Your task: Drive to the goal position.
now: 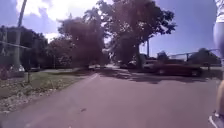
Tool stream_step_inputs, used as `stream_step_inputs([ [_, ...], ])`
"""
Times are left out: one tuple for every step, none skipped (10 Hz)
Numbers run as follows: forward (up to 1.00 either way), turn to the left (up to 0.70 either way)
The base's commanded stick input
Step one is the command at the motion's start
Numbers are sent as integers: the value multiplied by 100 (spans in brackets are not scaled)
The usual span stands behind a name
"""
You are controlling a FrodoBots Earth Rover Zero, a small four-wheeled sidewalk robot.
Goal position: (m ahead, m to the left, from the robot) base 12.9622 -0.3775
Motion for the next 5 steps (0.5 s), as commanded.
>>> stream_step_inputs([
  [70, 0],
  [70, 0],
  [70, 0],
  [70, 0],
  [70, 0],
])
